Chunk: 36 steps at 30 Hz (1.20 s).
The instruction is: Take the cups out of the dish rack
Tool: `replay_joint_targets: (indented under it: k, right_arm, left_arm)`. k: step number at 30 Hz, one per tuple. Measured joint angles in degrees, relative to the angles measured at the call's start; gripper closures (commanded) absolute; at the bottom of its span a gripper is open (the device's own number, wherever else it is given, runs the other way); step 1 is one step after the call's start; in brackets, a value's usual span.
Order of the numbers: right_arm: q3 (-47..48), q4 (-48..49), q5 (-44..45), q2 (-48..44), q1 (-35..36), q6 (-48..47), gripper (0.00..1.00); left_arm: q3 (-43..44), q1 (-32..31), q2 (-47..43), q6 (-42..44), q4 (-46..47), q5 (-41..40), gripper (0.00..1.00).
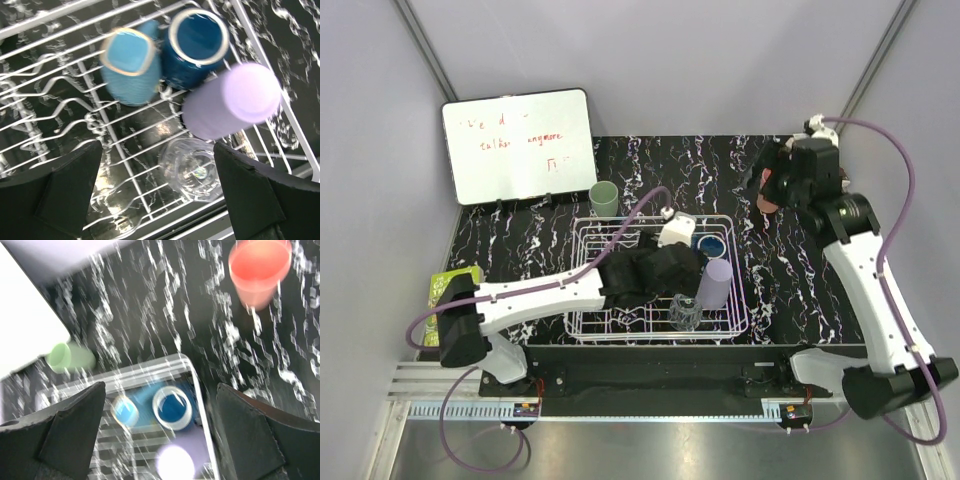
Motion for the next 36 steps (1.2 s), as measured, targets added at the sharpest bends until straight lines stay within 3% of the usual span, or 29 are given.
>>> replay_joint_targets:
  k: [5, 13, 22, 32, 36]
  right_arm:
    - [-15.4, 1.1, -2.8, -12.1, 0.3, -2.0, 0.0]
    - [-21.8, 2.1, -7.0, -29.0, 0.4, -3.2, 0.0]
    - [-24.8, 1.9, -8.2, -29.0, 0.3, -3.6, 0.0]
    - [-24.8, 1.9, -8.7, -29.4, 0.4, -3.5, 0.0]
    - [-24.8, 1.9, -8.6, -29.5, 0.4, -3.3, 0.0]
  left_arm:
    - [0.0, -2.2, 1.3, 3.6, 4.2, 1.0, 0.01]
    - [1.2, -4.6, 5.3, 8.4, 12.4, 3.2, 0.01]
    - [8.0, -4.6, 16.3, 10.2, 14.9, 4.7, 0.01]
    - [9.3, 0.0, 19.5, 9.9, 16.5, 7.6, 0.02]
    - [9.2, 0.8, 20.0, 9.7, 16.6, 8.9, 0.12]
